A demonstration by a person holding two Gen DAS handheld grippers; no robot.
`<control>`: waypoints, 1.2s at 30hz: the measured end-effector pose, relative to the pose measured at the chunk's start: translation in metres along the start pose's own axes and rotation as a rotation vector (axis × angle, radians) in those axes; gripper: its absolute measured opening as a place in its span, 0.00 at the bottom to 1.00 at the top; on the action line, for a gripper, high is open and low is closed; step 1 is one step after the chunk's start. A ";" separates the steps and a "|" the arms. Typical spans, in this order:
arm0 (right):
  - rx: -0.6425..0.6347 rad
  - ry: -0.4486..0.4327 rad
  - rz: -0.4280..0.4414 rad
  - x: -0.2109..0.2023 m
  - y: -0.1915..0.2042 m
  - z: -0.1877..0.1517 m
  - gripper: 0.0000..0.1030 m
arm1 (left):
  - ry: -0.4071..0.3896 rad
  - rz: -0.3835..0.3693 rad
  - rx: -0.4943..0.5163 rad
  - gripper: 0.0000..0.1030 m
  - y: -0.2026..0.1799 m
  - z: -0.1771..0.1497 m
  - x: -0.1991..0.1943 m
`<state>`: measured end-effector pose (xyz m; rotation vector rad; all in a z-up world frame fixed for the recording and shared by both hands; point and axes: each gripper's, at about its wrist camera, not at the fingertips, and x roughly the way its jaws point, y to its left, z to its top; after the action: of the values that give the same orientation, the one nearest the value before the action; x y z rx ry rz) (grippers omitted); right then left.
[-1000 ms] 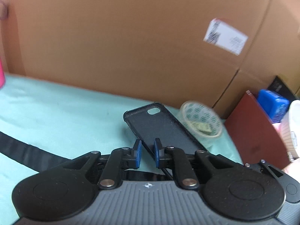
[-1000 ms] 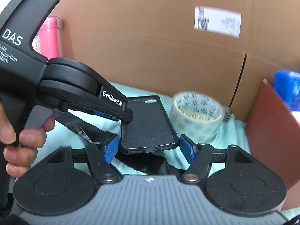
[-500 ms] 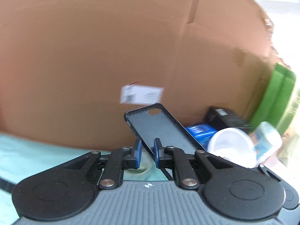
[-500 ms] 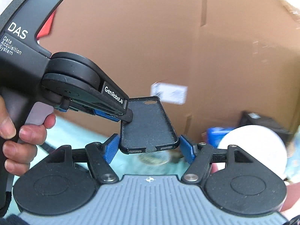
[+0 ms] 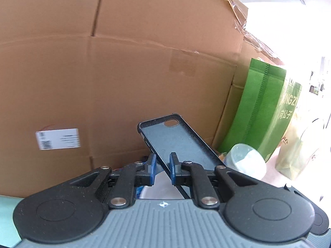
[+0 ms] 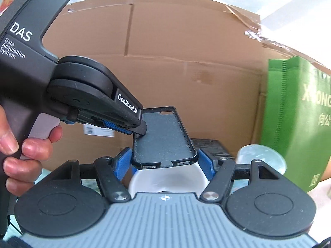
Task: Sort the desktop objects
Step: 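Lift the black phone case with the left gripper and carry it to the brown box, then lower the phone case onto the black box and open the left gripper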
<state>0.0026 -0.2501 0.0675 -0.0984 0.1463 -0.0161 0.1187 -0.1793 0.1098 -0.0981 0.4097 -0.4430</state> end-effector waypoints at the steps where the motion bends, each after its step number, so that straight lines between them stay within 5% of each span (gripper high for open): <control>1: -0.001 0.006 -0.001 0.005 -0.005 0.002 0.66 | 0.006 -0.004 -0.008 0.12 -0.002 0.002 0.006; 16: -0.236 0.144 0.121 0.090 -0.067 0.019 0.67 | 0.099 0.013 -0.110 0.14 -0.002 0.017 0.077; 21: -0.322 0.212 0.134 0.105 -0.065 0.010 0.67 | 0.104 -0.007 -0.131 0.14 0.006 0.014 0.081; 36: -0.380 0.224 0.144 0.106 -0.070 0.017 0.67 | 0.117 -0.013 -0.138 0.15 0.018 0.008 0.076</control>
<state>0.1093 -0.3209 0.0760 -0.4664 0.3799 0.1453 0.1914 -0.1961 0.0864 -0.2093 0.5553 -0.4343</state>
